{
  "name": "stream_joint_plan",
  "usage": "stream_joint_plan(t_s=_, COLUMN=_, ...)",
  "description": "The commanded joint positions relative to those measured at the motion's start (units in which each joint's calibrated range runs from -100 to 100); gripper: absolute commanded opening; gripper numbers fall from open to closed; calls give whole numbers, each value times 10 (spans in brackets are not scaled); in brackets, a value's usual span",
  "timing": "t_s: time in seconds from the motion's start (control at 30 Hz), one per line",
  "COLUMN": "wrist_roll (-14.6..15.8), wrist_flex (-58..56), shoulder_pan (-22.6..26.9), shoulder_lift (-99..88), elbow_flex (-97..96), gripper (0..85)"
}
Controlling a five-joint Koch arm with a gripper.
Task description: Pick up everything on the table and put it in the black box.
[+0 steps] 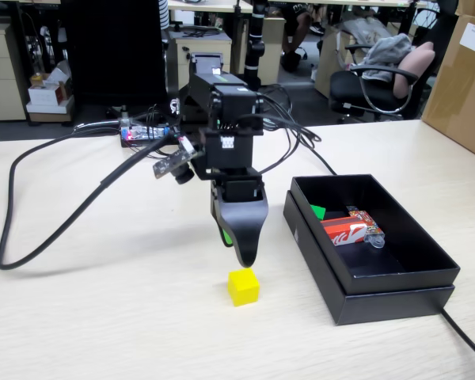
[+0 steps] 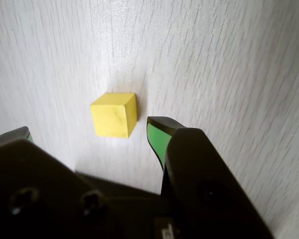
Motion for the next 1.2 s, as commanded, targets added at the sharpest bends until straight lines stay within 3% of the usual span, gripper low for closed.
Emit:
stream_joint_plan(t_s=0.0, wrist_roll=-2, wrist_flex=13, shoulder_pan=2, shoulder_lift=10, elbow_flex=59, gripper=451)
stream_joint_plan(t_s=0.8, wrist_roll=0, wrist_flex=13, shoulder_pan=14, shoulder_lift=167, elbow_flex=121, gripper=420)
stream_joint_plan(t_s=1.03, wrist_roll=0, wrist_flex=13, shoulder_pan=9, shoulder_lift=178, elbow_flex=123, gripper=257)
stream_joint_plan(t_s=1.07, wrist_roll=0, wrist_flex=13, shoulder_pan=7, shoulder_lift=179, elbow_flex=123, gripper=189)
stream_joint_plan(t_s=1.17, wrist_roll=0, wrist_flex=13, shoulder_pan=4, shoulder_lift=182, elbow_flex=123, gripper=113)
